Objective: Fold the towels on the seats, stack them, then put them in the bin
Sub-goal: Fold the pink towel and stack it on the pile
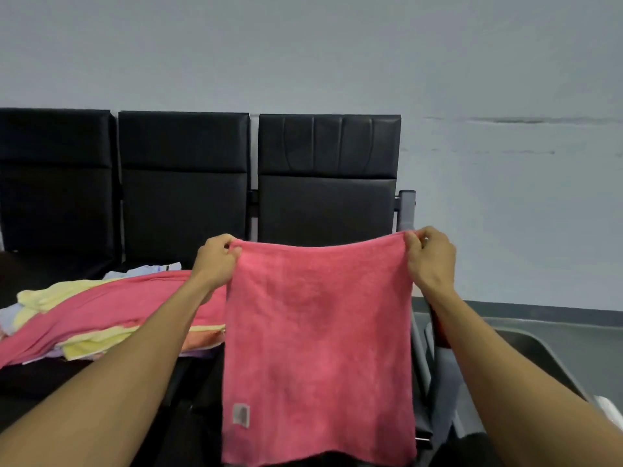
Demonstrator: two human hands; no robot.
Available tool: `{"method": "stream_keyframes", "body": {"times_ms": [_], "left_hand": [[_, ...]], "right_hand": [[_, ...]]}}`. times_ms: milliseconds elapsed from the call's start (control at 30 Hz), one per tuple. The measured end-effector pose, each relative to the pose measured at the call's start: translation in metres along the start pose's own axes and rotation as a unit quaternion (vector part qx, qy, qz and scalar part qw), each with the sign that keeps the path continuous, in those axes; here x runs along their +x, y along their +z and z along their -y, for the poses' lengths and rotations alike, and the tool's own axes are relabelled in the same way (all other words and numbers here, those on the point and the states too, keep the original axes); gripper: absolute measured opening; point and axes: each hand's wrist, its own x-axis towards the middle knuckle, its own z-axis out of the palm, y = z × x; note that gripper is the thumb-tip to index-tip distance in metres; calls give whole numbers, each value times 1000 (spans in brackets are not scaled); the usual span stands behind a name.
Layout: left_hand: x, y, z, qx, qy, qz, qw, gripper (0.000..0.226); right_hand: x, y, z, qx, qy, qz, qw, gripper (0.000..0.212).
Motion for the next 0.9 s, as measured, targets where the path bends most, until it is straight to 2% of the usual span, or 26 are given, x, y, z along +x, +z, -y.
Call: {"method": "stream_keyframes", "body": {"times_ms": [200,400,533,667,767,833,900], "left_hand": [[17,64,66,-18,-74,50,996,18],[26,117,103,-108,-188,22,976,19],[23,142,114,-147,-229,26,962,18],[4,168,108,-151,-234,47,959,35],[-11,186,101,-160,-241,73,954,22],[-16,193,99,-158,-223,100,957,26],[-14,195,97,-175,-206,134,953,28]], "right_hand": [[0,56,-69,-60,63,59,994,21],[1,101,-119,-28,89,96,991,18],[-9,116,-132,-21,119,110,987,20],[-32,131,-138,10,151,135,979,24],[-49,139,-138,35,166,165,972,27],[-54,142,-139,58,151,193,968,30],[-51,141,-140,91,139,252,953,31]]}}
